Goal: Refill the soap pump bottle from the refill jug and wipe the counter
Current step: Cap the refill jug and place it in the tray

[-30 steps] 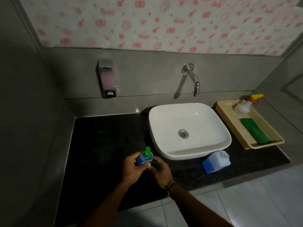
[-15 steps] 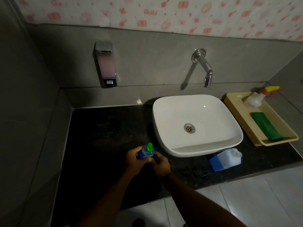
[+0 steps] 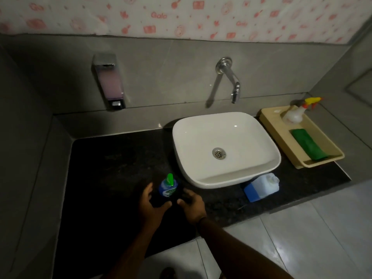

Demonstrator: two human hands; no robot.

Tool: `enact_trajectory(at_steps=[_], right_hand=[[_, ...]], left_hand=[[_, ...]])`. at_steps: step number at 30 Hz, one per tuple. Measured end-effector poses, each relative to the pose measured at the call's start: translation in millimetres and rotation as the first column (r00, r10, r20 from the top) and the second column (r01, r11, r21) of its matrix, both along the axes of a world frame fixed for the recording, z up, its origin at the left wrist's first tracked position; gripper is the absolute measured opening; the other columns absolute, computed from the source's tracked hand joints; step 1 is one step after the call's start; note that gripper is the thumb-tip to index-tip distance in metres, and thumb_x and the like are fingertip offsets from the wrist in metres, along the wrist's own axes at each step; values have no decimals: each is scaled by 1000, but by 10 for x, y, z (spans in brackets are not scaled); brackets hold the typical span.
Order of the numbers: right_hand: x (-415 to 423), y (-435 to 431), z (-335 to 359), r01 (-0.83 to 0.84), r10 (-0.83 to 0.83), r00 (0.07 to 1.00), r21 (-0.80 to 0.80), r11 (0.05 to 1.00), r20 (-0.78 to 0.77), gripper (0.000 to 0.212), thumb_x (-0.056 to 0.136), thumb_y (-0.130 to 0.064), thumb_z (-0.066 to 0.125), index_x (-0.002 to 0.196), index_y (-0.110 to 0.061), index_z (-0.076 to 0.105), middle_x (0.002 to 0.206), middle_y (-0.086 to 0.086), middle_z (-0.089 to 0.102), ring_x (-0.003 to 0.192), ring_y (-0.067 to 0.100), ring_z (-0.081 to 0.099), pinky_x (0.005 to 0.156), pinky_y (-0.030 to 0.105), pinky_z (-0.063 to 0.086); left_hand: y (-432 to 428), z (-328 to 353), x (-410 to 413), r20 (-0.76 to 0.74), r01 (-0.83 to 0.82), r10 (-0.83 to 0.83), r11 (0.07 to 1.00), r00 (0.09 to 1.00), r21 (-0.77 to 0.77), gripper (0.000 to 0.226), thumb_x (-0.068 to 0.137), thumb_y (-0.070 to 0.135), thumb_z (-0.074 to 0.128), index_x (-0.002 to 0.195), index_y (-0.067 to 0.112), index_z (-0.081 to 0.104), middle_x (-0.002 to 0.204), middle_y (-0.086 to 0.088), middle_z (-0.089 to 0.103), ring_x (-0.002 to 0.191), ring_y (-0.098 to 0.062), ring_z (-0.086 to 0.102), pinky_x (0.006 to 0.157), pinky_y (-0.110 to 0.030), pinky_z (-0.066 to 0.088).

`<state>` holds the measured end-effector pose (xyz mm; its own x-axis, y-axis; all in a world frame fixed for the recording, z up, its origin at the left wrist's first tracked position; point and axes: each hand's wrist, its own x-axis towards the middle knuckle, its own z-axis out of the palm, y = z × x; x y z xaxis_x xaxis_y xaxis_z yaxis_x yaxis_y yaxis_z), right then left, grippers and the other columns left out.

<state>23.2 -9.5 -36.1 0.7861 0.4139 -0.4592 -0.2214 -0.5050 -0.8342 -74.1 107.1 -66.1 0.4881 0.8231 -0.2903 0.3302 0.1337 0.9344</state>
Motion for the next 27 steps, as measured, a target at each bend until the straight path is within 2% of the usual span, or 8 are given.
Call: enact_trajectory(at_steps=[3,6,9,15,18,21,24,27], right_hand=[[-51,-479,87,59,-59,998,-13,998,29,46,85,7,75,129,2,63,120,21,69,115,32,66,104,41,52],[13,-1066,212,22,-11,994,-109,994,106,34,86,-1,74,118,-10,71,110,7,74,105,20,70,97,29,56],[238,-1684,330,48,-7,986,-244,968,166,32,86,-3,65,111,-21,73,109,-10,73,103,7,68,93,19,54],[1012,-2507,465,266,-187,951,-339,903,247,28,89,-11,66,105,-33,69,111,-9,71,97,9,68,91,31,59],[1490,-2706,484,315,-204,931,-383,868,303,34,90,-13,65,118,-31,67,120,-5,70,111,16,67,96,33,56],[1934,-2778,457,263,-115,936,-441,858,334,46,90,-14,63,133,-28,61,135,1,63,125,23,60,106,37,50],[2270,-2768,381,144,11,954,-491,859,298,52,90,-12,61,138,-31,55,144,4,52,130,30,53,112,40,45],[2553,-2720,254,-31,191,958,-582,812,215,51,96,-20,56,144,-34,49,155,7,40,138,35,44,115,48,42]], left_hand=[[-528,1,-178,-76,-91,98,992,992,86,74,64,-14,89,131,1,62,122,-26,63,109,-48,63,91,-49,51],[-1122,81,-84,-59,59,-57,998,997,33,67,65,-13,89,126,4,65,113,-21,66,104,-46,66,87,-47,51],[-1604,322,333,-1,284,-284,957,959,-57,70,67,-7,91,129,10,65,123,-16,68,110,-35,65,89,-42,53],[-2146,693,1334,-11,504,-504,862,864,50,90,68,14,95,148,17,53,151,-6,56,135,-26,57,112,-52,50],[-2372,677,1696,-40,502,-501,859,865,105,100,65,19,98,152,17,48,155,-6,53,142,-26,52,116,-50,46],[-2564,505,1921,-29,447,-449,880,893,161,99,60,11,100,147,7,54,149,-14,59,139,-32,55,113,-48,48],[-2681,382,2044,-63,375,-369,911,927,172,94,58,17,101,142,7,59,142,-15,64,134,-35,60,109,-58,50],[-2743,320,2147,-49,282,-278,931,959,232,94,52,38,103,132,8,65,132,-13,70,124,-34,66,103,-58,55]])
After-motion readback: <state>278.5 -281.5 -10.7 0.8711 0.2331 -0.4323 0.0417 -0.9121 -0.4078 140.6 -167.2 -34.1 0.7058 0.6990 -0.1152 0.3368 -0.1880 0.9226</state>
